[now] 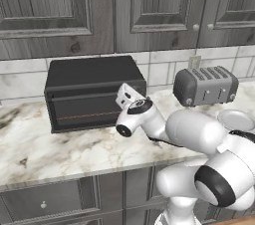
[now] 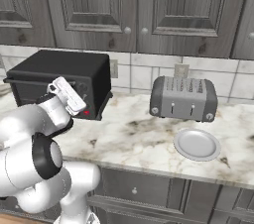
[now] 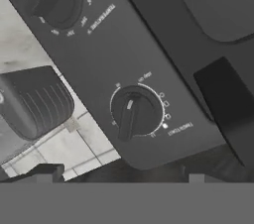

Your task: Pick up the bagel from the plate, place it on the toaster oven rack, close the door, and set the timer.

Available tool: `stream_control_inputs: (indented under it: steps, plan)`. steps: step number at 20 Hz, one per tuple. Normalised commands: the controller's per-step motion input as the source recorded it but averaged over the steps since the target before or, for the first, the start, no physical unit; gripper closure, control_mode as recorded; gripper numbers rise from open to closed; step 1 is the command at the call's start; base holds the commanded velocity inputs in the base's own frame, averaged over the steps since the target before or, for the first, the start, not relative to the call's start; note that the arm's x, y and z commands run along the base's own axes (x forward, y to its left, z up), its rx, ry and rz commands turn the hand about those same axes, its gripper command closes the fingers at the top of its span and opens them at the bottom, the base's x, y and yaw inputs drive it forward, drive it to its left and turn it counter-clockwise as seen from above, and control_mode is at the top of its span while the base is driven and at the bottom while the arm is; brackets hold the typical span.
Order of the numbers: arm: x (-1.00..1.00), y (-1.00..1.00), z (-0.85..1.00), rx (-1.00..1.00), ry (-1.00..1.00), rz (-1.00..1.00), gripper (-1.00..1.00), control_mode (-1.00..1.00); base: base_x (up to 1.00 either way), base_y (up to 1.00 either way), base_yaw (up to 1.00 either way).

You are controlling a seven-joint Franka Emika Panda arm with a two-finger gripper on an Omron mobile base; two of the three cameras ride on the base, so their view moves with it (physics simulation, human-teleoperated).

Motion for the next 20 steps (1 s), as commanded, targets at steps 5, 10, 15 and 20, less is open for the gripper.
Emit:
stream_control_inputs:
  steps: [5,10,15,20]
  plan:
    - [0.0,-0.05,-0.05,0.06,-0.02,-0.03,-1.0,-1.0,0.0,0.0,0.0]
    - [0.0,-0.22,-0.03,0.12,-0.04,0.13,-1.0,-1.0,0.0,0.0,0.0]
    - [0.0,-0.22,-0.09,0.17,-0.07,0.27,-1.0,-1.0,0.0,0.0,0.0]
    - [0.0,0.0,0.0,0.17,-0.12,0.16,-1.0,-1.0,0.0,0.0,0.0]
